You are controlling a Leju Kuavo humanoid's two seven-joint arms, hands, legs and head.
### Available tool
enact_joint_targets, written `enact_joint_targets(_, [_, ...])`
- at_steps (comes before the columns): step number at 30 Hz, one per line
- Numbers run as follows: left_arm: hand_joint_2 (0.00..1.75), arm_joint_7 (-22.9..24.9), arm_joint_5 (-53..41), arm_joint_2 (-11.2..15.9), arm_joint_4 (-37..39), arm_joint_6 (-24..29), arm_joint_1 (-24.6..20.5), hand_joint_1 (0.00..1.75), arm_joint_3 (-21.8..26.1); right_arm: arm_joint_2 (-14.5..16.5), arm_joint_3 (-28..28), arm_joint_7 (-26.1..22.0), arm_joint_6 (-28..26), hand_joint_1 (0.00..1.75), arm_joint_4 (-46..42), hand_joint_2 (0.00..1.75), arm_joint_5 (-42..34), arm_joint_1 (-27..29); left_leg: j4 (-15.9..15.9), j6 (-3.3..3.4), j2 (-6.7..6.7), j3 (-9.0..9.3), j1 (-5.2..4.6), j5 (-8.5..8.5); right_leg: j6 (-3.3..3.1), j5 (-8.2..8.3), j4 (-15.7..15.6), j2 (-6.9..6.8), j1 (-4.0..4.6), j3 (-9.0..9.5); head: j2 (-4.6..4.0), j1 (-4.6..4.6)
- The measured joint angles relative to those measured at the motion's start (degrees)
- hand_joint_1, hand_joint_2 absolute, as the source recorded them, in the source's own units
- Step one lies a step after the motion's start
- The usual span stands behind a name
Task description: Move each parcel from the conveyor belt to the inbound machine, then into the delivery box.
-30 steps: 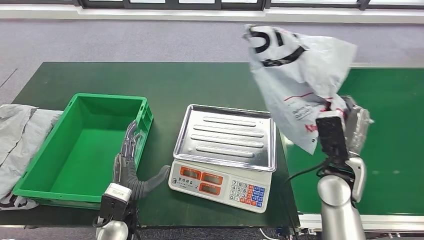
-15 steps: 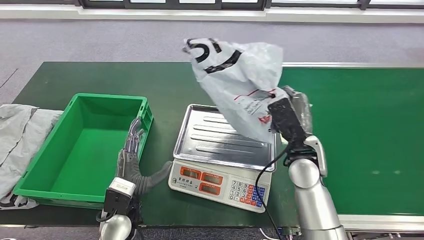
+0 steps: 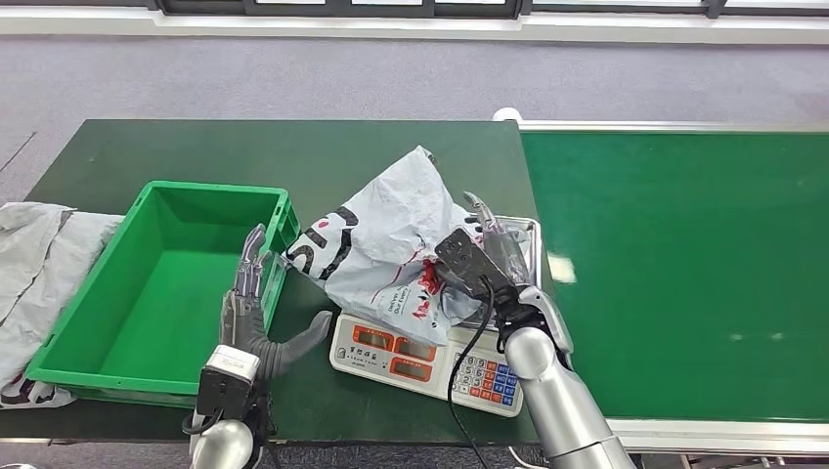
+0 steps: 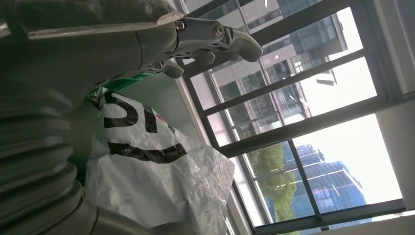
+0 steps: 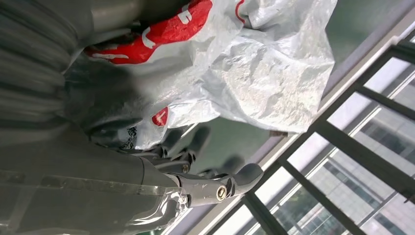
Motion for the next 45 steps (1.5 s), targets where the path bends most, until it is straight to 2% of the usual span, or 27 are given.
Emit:
enact_joint_targets(9, [1.75, 0.0, -0.2, 0.0, -1.0, 0.1, 1.2, 0.00, 0.0, -0.3, 2.1, -2.0, 0.0, 0.00, -9.5, 1.75, -0.2, 4.1, 0.0, -0.01, 0.03, 0.00, 0.01, 0.00, -0.02, -0.01, 0.0, 0.02, 0.01, -0.04, 0.00, 0.00])
enact_joint_targets(12, [1.75, 0.0, -1.1, 0.0, -1.3, 0.2, 1.6, 0.00, 0.0, -0.6, 2.7, -4.1, -1.1, 0.00, -12.6, 1.75, -1.2, 5.4, 0.0, -0.01, 0.02, 0.00, 0.01, 0.00, -0.02, -0.01, 0.0, 0.01, 0.01, -0.04, 0.00, 0.00])
enact_joint_targets(15, [1.75, 0.0, -2.0, 0.0, -1.3, 0.3, 2.2, 0.00, 0.0, -1.0, 2.9, -8.7, -3.3, 0.00, -18.8, 1.75, -4.8, 8.4, 0.0, -0.01, 0.01, 0.00, 0.00, -0.01, -0.01, -0.02, 0.0, 0.00, 0.00, -0.04, 0.00, 0.00])
enact_joint_targets(19, [1.75, -1.0, -2.5, 0.1, -1.4, 0.3, 3.2, 0.00, 0.0, -1.8, 2.7, -16.6, -5.5, 0.00, -30.4, 1.75, -13.8, 14.3, 0.0, 0.00, 0.01, 0.00, 0.00, -0.09, -0.02, -0.10, 0.0, 0.00, 0.00, -0.07, 0.00, 0.00])
enact_joint_targets(24, [1.75, -1.7, -3.6, 1.0, -1.9, -0.6, 3.4, 0.00, 0.0, -2.8, -1.6, -24.9, -10.8, 0.00, -42.0, 1.75, -20.9, 23.8, 0.0, 0.04, 0.00, 0.03, -0.01, -0.22, -0.04, -0.22, -0.1, -0.05, 0.00, -0.03, 0.00, 0.00])
enact_joint_targets(27, [1.75, 1.1, -6.6, 1.6, -2.3, -2.3, 1.9, 0.00, -0.3, -3.0, -5.3, -29.1, -10.8, 0.00, -45.8, 1.75, -26.7, 28.9, 0.0, 0.03, 0.01, 0.03, -0.02, -0.24, -0.06, -0.23, -0.1, -0.04, 0.00, -0.06, 0.00, 0.00])
enact_joint_targets(30, [1.75, 6.3, -10.0, 2.1, -1.7, -4.5, -1.8, 0.00, -1.4, -2.5, -8.1, -30.9, -11.1, 0.00, -48.0, 1.75, -28.8, 32.2, 0.0, 0.02, 0.02, 0.07, -0.01, -0.23, -0.06, -0.22, 0.0, -0.04, 0.00, -0.07, 0.00, 0.00])
enact_joint_targets(33, [1.75, 12.5, -12.3, 2.3, 0.9, -6.0, -6.8, 0.00, -2.5, -1.3, -9.4, -31.0, -10.8, 0.00, -48.7, 1.75, -29.2, 34.5, 0.0, -0.05, 0.03, 0.09, -0.01, -0.17, -0.11, -0.15, 0.0, -0.03, 0.00, -0.03, 0.00, 0.00])
enact_joint_targets(37, [1.75, 15.5, -13.5, 2.3, 3.9, -6.3, -11.0, 0.00, -3.5, -0.2, -10.1, -30.8, -10.5, 0.00, -49.1, 1.75, -29.0, 36.3, 0.0, -0.11, 0.12, 0.11, -0.01, -0.12, -0.18, -0.09, 0.0, 0.04, 0.00, -0.06, 0.00, 0.00])
enact_joint_targets(40, [1.75, 22.1, -17.2, 2.3, 7.2, -6.6, -13.9, 0.00, -4.2, 0.4, -10.4, -29.1, -8.6, 0.00, -49.1, 1.75, -29.4, 36.6, 0.0, -0.10, 0.12, 0.11, -0.01, -0.11, -0.18, -0.09, 0.0, 0.06, 0.00, -0.07, 0.00, 0.00])
enact_joint_targets(42, [1.75, 26.5, -21.1, 2.0, 11.3, -7.5, -17.1, 0.00, -4.5, 0.9, -10.4, -27.8, -6.6, 0.00, -48.8, 1.75, -29.2, 36.3, 0.0, -0.09, 0.10, 0.08, -0.01, -0.07, -0.17, -0.08, 0.0, 0.04, 0.00, -0.08, 0.00, 0.00])
enact_joint_targets(45, [1.75, 30.0, -26.3, 0.5, 19.5, -9.7, -23.5, 0.00, -5.0, 1.4, -10.2, -26.7, -4.6, 0.00, -47.5, 1.75, -27.5, 34.7, 0.0, -0.06, 0.05, 0.03, -0.01, 0.02, -0.14, 0.01, 0.1, -0.02, 0.00, -0.07, 0.00, 0.00])
